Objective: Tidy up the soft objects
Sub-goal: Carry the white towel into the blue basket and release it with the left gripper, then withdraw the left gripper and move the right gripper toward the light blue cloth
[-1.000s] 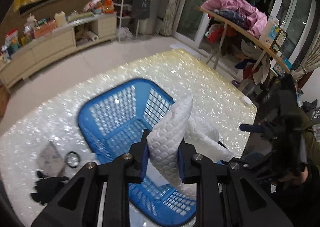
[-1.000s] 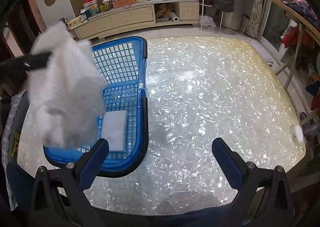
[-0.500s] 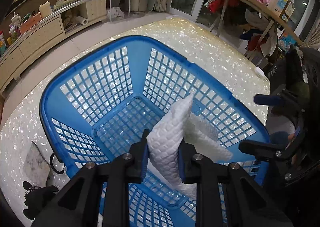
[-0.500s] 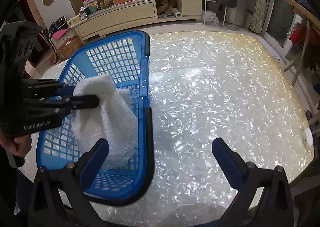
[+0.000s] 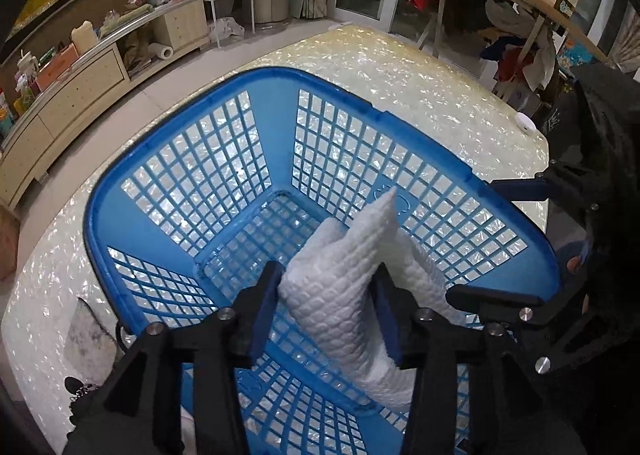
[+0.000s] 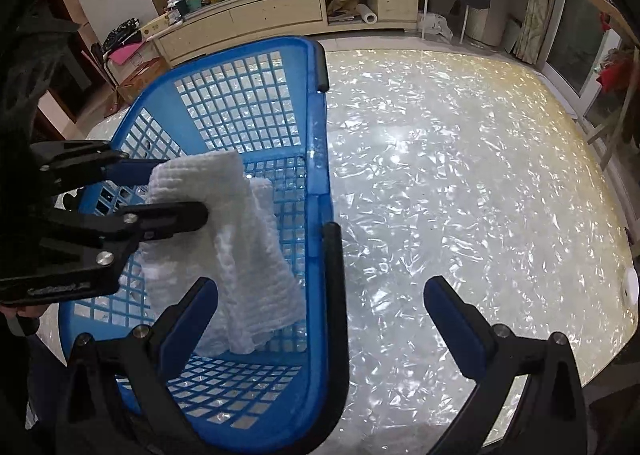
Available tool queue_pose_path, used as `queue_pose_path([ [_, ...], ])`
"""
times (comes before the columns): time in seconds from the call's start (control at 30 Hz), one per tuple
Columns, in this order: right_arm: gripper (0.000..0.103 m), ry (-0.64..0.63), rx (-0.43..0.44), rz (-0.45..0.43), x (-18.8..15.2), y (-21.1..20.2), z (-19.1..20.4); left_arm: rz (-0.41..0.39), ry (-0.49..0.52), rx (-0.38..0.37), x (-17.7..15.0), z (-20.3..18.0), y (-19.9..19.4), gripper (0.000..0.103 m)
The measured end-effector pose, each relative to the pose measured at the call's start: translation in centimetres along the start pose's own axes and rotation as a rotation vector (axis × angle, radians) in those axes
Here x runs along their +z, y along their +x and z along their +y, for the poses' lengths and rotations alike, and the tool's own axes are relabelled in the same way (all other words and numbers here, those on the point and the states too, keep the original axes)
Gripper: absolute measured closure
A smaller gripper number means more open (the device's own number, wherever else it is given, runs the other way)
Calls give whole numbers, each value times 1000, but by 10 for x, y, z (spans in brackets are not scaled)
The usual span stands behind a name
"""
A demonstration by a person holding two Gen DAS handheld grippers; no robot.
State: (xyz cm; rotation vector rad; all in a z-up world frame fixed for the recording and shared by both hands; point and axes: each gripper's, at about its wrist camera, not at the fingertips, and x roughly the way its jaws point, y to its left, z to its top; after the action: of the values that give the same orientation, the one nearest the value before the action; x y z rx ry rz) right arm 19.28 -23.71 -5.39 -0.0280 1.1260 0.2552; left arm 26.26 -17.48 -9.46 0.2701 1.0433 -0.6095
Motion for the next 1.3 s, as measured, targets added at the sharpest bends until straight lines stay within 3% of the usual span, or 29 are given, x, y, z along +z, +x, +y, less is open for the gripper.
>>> queue_pose_path([
  [0.07,0,3,2,2,-1,-1,-1,-13,-1,25,0,0,-5,49],
  [0.33,0,6,7,-16,-1,-13,0,-43,-30,78,-6,6,-30,48],
  [0.37,0,5,4,-20,-1,-15,1,-48,-38,85,-8,6,-35,41],
  [0.4,0,5,0,-22,-1,-16,2,-57,-48,96,-10,7,-39,27],
  [0.47,0,3,-8,-32,-1,-20,6,-84,-70,109,-14,9,-52,17],
  [0.67,0,-6,-22,-62,-4,-41,15,-116,-158,107,-28,15,-83,15],
  [0.83,0,-17,-15,-91,-8,-59,27,-124,-179,162,-44,14,-104,0],
  [1.3,0,-92,37,-134,-27,-85,87,-231,-170,182,-103,-6,-169,0],
])
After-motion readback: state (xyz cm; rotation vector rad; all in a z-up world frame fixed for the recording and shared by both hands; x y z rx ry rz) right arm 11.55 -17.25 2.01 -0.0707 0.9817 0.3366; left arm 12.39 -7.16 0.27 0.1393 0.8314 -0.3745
